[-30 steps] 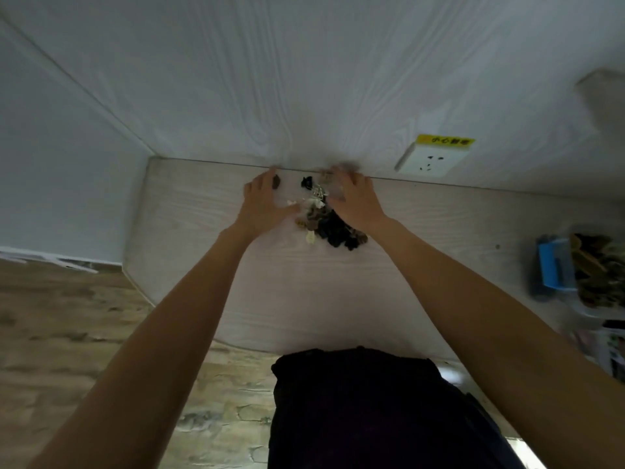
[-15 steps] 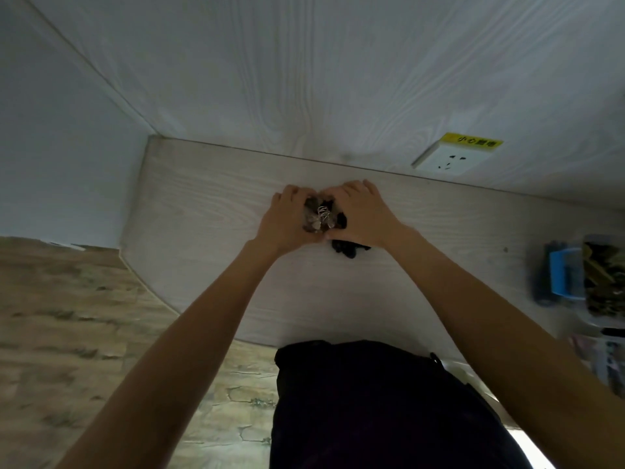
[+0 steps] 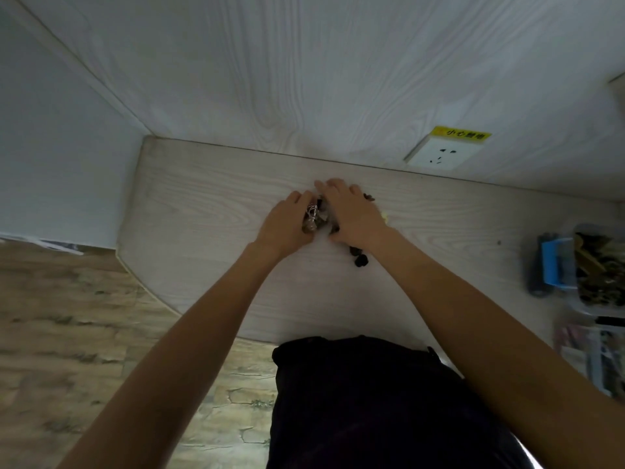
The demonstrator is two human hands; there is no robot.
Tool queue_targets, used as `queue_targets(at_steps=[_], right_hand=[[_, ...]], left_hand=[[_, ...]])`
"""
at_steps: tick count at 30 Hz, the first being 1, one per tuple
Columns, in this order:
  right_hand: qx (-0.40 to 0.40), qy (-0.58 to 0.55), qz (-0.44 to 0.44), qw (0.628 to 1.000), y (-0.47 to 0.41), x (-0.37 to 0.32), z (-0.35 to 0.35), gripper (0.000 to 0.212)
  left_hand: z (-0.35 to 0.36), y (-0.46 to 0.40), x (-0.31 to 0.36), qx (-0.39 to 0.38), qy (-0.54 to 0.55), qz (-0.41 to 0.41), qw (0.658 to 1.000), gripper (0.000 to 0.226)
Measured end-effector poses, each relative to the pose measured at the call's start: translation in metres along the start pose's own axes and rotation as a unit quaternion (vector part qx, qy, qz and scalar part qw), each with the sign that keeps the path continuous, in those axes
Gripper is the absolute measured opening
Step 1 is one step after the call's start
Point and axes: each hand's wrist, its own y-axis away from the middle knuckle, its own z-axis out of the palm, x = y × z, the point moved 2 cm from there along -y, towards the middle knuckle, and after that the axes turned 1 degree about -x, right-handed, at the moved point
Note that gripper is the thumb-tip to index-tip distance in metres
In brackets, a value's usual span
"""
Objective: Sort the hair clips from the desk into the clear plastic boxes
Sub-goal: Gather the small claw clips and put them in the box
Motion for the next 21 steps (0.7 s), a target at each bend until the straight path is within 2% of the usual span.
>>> queue_targets(at_steps=[4, 8, 12, 15, 18, 21], right_hand=[[0.019, -0.002, -0.015, 1.0, -0.008, 0.001, -0.004, 0.046], [0.059, -0.066, -0.015, 0.996, -0.004, 0.006, 0.001, 0.021], [0.138, -0.175, 0.028, 0.974, 0.004, 0.013, -0.004, 0.016], [0.196, -0.249, 0.066, 0.946, 0.023, 0.021, -0.014, 0.014], [0.214, -0.31, 0.101, 0.921, 0.05, 0.031, -0.018, 0.014], [0.241, -0.382, 0.148, 0.88, 0.091, 0.054, -0.017, 0.011]], left_hand=[[-0.001, 0.008, -0.005, 0.012, 0.01, -0.009, 1.0, 0.049], [-0.002, 0.015, -0.013, 0.031, 0.042, -0.026, 0.998, 0.046], [-0.004, 0.018, -0.014, 0.048, 0.084, -0.041, 0.994, 0.045], [-0.003, 0.023, -0.009, 0.066, 0.157, -0.067, 0.983, 0.038], [-0.004, 0.031, -0.001, 0.098, 0.255, -0.104, 0.956, 0.034], [-0.005, 0.038, 0.024, 0.117, 0.28, -0.098, 0.948, 0.032]])
